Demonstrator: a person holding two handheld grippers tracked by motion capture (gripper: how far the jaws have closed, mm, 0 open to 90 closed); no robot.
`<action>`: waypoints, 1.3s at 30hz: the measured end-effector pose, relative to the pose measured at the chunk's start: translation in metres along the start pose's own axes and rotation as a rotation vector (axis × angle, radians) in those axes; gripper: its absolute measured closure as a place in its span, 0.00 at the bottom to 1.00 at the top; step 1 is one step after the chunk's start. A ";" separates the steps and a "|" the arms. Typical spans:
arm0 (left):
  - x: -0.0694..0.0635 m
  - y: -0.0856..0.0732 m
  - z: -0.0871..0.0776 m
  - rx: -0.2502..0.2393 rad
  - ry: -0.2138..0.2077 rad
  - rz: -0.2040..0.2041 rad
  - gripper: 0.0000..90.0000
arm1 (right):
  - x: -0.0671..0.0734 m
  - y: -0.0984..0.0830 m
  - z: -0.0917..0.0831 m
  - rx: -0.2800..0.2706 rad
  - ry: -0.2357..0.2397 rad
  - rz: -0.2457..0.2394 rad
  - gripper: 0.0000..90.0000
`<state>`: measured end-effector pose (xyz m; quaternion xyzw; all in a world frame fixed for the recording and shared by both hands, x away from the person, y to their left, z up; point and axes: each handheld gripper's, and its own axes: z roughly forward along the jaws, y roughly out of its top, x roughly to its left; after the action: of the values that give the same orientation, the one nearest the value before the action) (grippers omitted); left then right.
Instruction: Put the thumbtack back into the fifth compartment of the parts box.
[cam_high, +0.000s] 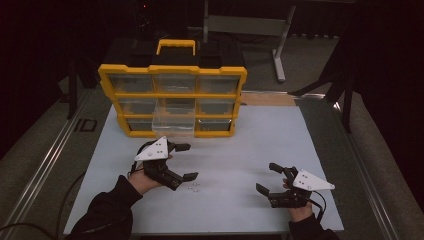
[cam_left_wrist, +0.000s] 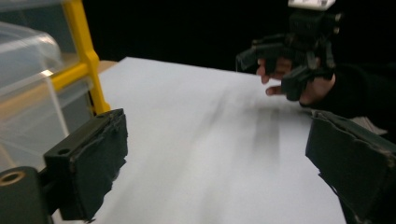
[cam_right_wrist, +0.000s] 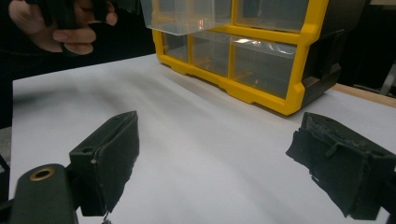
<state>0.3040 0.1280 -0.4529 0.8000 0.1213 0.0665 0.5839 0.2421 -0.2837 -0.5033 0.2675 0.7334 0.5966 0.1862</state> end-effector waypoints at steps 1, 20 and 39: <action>0.001 -0.001 0.002 0.004 -0.004 0.003 0.08 | 0.000 0.000 0.000 0.001 0.002 0.001 0.15; 0.014 -0.035 0.025 0.179 -0.043 -0.024 0.31 | 0.000 -0.001 0.001 0.005 0.011 0.002 0.15; 0.012 -0.053 0.034 0.337 -0.095 -0.037 0.65 | 0.000 -0.001 0.002 0.013 0.015 0.003 0.15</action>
<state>0.3182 0.1149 -0.5142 0.8864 0.1176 -0.0036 0.4477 0.2426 -0.2823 -0.5048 0.2652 0.7382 0.5941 0.1783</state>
